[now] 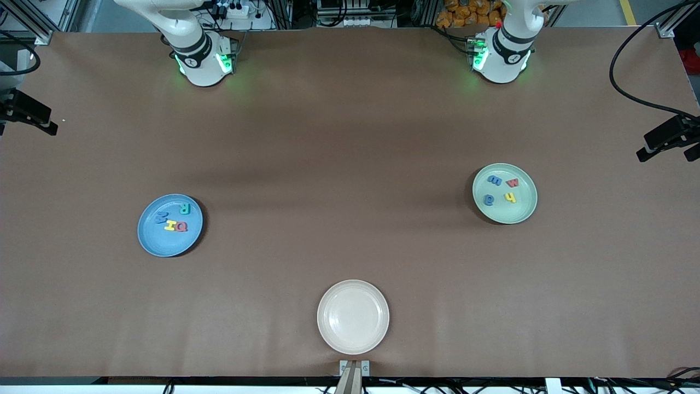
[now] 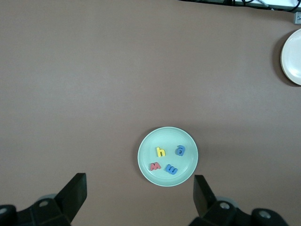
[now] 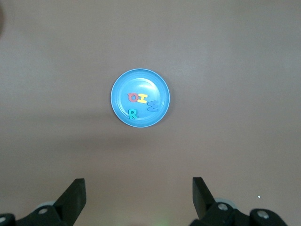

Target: Sort uppercase to blue plate, lowercase to green plate

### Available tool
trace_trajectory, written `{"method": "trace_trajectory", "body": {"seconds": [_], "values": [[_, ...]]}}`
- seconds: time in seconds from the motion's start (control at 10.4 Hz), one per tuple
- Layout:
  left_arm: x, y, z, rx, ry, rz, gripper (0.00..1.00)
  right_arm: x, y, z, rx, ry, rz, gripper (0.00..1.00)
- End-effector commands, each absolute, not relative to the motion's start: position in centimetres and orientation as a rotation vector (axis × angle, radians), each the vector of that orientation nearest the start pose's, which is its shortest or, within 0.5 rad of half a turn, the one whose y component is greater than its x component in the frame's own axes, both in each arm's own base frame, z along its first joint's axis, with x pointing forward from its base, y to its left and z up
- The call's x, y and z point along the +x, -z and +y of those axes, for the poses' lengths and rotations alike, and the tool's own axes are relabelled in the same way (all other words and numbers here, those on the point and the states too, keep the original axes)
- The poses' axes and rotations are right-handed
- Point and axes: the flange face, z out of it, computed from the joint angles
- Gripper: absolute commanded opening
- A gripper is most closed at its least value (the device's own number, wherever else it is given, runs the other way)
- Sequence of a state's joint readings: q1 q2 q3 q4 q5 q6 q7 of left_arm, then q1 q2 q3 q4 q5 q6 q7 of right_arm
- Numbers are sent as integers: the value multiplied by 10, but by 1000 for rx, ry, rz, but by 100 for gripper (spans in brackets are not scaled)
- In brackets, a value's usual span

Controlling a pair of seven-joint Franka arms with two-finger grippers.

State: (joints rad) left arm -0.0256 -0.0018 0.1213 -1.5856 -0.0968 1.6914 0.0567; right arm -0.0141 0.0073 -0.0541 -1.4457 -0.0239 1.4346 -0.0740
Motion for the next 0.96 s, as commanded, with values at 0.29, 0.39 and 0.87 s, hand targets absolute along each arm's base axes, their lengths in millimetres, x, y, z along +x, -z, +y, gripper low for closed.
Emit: {"method": "trace_trajectory", "body": {"seconds": [0.29, 0.39, 0.87], "values": [[558, -635, 49, -3217, 187, -50, 100, 545, -671, -39, -3181, -2, -7, 100], [558, -635, 48, -3217, 187, -58, 100, 545, -672, -39, -3179, 1, -7, 100], [556, -636, 49, -3218, 167, -73, 100, 545, -672, -41, -3179, -2, -2, 100]]}}
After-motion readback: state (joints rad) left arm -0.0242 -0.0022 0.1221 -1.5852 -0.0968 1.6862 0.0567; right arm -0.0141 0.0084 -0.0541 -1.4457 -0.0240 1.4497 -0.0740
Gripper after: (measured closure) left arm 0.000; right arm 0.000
